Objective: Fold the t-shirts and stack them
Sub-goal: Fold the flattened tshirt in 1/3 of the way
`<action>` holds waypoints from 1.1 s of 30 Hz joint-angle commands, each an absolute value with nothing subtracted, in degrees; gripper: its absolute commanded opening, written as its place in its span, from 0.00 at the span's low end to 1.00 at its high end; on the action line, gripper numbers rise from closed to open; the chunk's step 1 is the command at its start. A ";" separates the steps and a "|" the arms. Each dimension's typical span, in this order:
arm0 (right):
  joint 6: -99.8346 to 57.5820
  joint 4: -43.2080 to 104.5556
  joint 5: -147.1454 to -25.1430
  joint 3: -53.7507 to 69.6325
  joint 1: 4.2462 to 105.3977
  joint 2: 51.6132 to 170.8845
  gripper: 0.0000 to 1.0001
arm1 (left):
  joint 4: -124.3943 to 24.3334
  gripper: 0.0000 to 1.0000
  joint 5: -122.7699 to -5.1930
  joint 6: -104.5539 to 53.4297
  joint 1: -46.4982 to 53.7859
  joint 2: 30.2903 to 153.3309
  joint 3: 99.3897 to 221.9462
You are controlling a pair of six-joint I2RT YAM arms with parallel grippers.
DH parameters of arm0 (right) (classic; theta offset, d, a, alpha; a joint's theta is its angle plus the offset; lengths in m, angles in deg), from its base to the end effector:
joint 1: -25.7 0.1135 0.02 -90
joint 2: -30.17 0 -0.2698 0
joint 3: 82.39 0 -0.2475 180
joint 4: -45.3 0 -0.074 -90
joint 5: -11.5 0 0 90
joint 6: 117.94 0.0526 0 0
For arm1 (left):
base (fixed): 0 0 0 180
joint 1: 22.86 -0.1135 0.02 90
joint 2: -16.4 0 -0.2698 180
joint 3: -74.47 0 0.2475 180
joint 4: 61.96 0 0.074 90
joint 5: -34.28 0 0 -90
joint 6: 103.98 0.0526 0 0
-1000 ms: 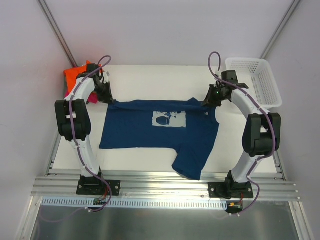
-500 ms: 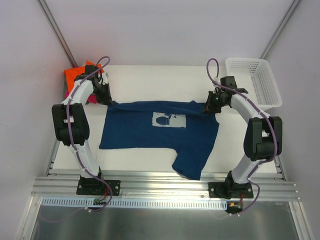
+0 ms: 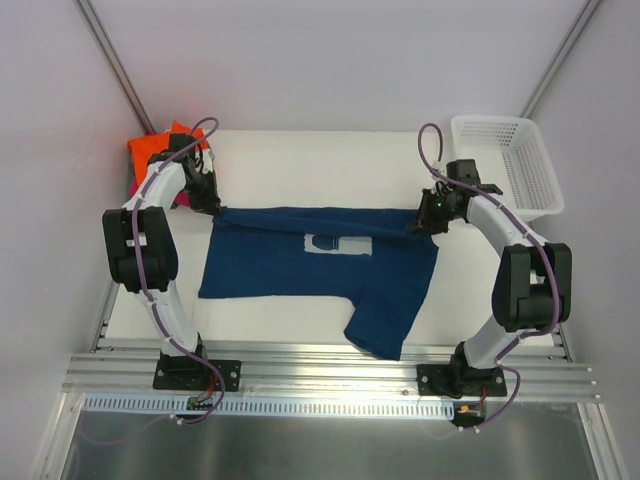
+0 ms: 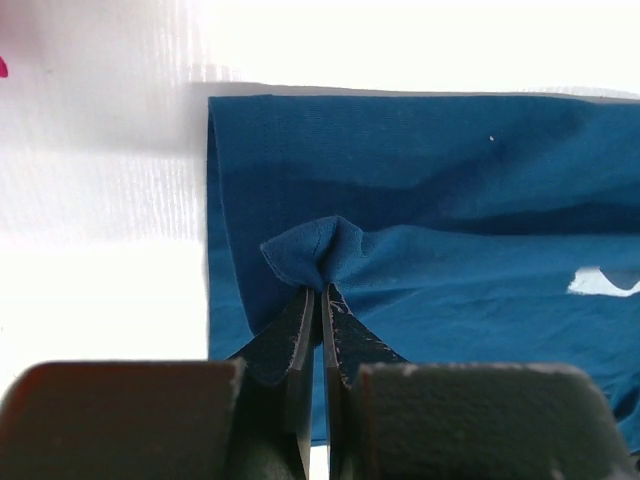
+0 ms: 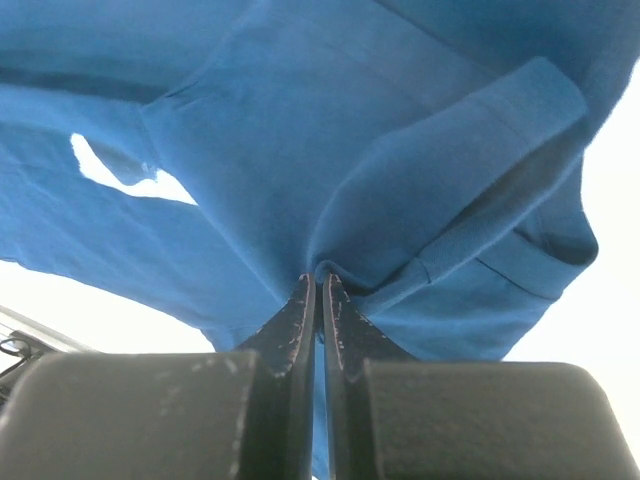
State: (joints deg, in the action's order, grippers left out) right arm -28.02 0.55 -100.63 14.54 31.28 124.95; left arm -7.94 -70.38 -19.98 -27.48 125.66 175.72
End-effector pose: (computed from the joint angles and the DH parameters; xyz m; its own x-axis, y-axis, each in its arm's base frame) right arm 0.3490 0.0540 0.2298 -0.8291 -0.0823 -0.5530 -0.2984 0.9016 0.3132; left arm 0.4124 0.0200 0.2234 -0.8797 -0.1725 -0.4431 -0.0519 0.9611 -0.2713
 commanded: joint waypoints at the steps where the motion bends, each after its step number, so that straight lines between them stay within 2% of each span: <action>1: -29.61 -0.11 -99.69 15.55 30.00 123.33 0.01 | -6.44 0.00 -68.02 -20.66 -28.66 123.98 175.33; 14: -31.19 0.42 -98.72 15.11 29.39 126.85 0.01 | -3.98 0.00 -66.97 -20.49 -28.92 127.93 176.30; 15: -31.19 0.77 -98.81 15.02 29.39 127.20 0.00 | -3.98 0.02 -66.97 -20.40 -28.92 128.02 176.21; 16: -31.19 0.86 -98.98 15.11 29.39 127.46 0.01 | -3.63 0.13 -67.06 -20.49 -28.92 128.37 176.04; 17: -31.19 0.95 -99.16 14.76 29.39 127.72 0.08 | -3.54 0.36 -66.80 -20.75 -28.92 128.38 176.04; 18: -31.19 0.60 -98.98 14.58 29.39 127.90 0.15 | -3.63 0.50 -66.36 -21.10 -28.92 128.38 175.95; 19: -31.19 0.33 -98.72 14.32 29.39 128.08 0.23 | -3.37 0.72 -64.96 -21.36 -28.92 128.38 175.95; 20: -31.11 -0.10 -97.67 13.80 29.39 128.08 0.47 | -3.19 0.99 -64.77 -21.63 -29.01 128.29 176.04; 21: -31.02 -0.80 -97.32 12.66 29.39 128.08 0.57 | -3.02 0.99 -64.69 -21.63 -28.92 128.20 176.47; 23: -31.28 -1.25 -97.14 11.07 29.39 127.99 0.96 | -2.66 0.99 -64.25 -22.41 -28.83 127.77 177.97; 33: -31.89 1.99 -95.29 -0.88 32.28 131.93 0.97 | -3.01 0.99 -70.30 -20.31 -27.78 133.81 191.93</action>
